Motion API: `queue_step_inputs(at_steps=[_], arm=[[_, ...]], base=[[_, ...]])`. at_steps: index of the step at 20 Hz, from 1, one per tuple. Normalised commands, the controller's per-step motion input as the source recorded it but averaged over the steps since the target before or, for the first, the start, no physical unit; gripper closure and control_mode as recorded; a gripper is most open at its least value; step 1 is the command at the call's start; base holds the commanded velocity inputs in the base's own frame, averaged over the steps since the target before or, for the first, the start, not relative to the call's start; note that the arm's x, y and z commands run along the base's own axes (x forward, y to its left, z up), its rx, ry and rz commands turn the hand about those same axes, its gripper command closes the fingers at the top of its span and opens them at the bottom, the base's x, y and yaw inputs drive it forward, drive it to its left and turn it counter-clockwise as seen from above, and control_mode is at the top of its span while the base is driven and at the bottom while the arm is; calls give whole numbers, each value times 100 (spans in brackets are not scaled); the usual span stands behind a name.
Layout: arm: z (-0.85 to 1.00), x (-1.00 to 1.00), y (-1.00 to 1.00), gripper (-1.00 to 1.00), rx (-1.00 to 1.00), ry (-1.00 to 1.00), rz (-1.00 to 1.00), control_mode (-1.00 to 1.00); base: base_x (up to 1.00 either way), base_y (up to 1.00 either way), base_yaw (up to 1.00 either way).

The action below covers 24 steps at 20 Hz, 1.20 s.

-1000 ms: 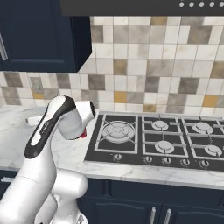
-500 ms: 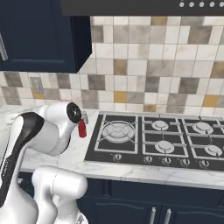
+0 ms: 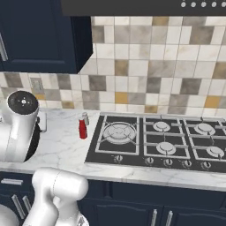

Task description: Collect the turmeric, ketchup, and shaker from the cabinet and place them next to the stove.

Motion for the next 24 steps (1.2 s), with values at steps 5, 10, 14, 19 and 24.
queue_step_inputs(at_steps=[5, 10, 14, 19, 24], arm=[[-36, -9, 0, -100, -1, 1, 0, -100], [-14, -25, 4, -100, -1, 0, 1, 100], [0, 0, 0, -100, 0, 0, 0, 100], [0, 0, 0, -100, 0, 0, 0, 100], [0, 0, 0, -100, 0, 0, 0, 100]], base=[[0, 0, 0], [-50, 47, 11], [-45, 100, 37], [-31, 98, 42], [-31, 92, 45]])
